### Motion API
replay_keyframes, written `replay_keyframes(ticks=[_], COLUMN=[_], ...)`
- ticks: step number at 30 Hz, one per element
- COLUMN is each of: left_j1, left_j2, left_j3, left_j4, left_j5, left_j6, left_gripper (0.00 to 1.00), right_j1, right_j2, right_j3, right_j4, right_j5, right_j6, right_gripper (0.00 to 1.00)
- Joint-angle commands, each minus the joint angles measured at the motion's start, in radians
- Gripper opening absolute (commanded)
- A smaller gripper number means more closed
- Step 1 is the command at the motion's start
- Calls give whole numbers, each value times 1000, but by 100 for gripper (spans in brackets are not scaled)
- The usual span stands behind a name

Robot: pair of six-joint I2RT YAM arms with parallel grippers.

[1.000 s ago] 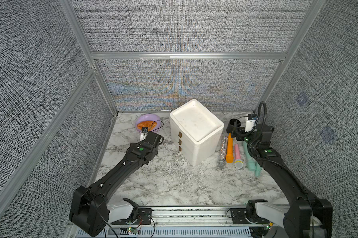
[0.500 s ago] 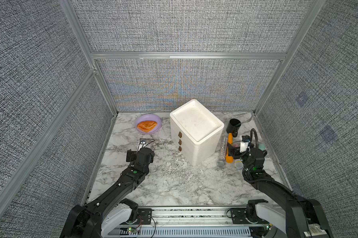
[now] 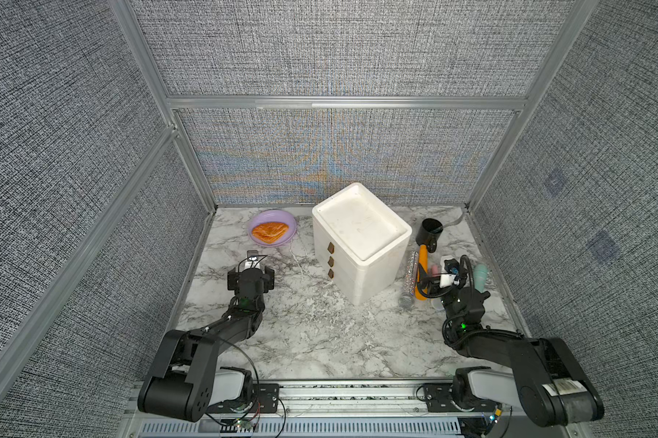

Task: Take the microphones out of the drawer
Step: Reset both arms

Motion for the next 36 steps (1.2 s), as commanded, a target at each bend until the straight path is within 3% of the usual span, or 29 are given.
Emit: replay_keyframes(ticks=[1, 7, 11, 36], left_j1=[10, 55, 79, 87], left_j2=[61, 97, 131, 123], left_j3=[20, 73, 71, 82], left_j4=[111, 39, 57, 26], left_j5=[105, 198, 218, 233], left_j6=[-8, -24, -40, -54], left_gripper=[100, 100, 100, 100], right_j1=[1, -3, -11, -47], right_j2=[8, 115, 83, 101], right_j3=[-7, -20, 26, 72], right_j4=[128, 274, 137, 76], right_j5=[30, 66, 74, 91], right_j6=[5, 23, 37, 94], right_gripper=[98, 98, 98, 98])
